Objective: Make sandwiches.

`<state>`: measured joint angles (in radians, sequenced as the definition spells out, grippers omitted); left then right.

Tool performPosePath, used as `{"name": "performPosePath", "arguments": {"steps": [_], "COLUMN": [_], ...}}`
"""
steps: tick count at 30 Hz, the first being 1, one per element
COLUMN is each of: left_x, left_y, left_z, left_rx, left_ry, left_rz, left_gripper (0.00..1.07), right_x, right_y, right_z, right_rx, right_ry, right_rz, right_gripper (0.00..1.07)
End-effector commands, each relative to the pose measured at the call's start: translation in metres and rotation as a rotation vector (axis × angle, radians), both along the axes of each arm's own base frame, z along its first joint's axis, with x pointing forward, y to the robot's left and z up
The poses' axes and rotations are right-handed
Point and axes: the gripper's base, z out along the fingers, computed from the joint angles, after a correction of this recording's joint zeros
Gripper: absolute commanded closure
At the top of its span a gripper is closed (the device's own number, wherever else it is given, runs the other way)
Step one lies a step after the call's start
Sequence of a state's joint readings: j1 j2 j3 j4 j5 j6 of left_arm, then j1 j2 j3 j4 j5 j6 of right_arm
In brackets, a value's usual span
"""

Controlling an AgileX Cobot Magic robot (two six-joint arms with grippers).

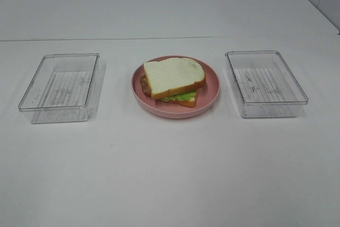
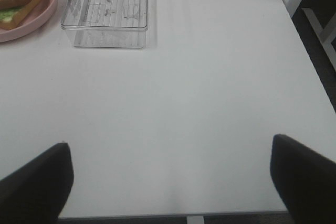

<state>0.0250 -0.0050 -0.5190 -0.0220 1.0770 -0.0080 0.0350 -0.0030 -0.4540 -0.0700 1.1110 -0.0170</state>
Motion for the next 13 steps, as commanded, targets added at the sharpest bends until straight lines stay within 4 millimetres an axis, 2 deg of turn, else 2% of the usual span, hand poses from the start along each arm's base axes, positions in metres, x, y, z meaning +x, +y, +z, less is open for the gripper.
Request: {"name": "performPosePath", "arguments": {"steps": [1, 13], "left_x": [-0.0001, -0.0001], "left_y": [-0.0001, -0.0001], "left_z": [0.0000, 0.0000], "left_rx": [0.000, 0.000], "left_ry": [-0.004, -0.004], "left_rz": [0.003, 0.003], "left_gripper": [0.11, 0.11], "right_x": [-0.0029, -0.0029], "right_y": [-0.0003, -0.0003], "right_z": [-0.0004, -0.0004], "right_rx": [-0.015, -0.015], "right_ry": [-0.040, -0.040], "right_rz": [0.005, 0.005], "right_gripper": [0.08, 0.08]}}
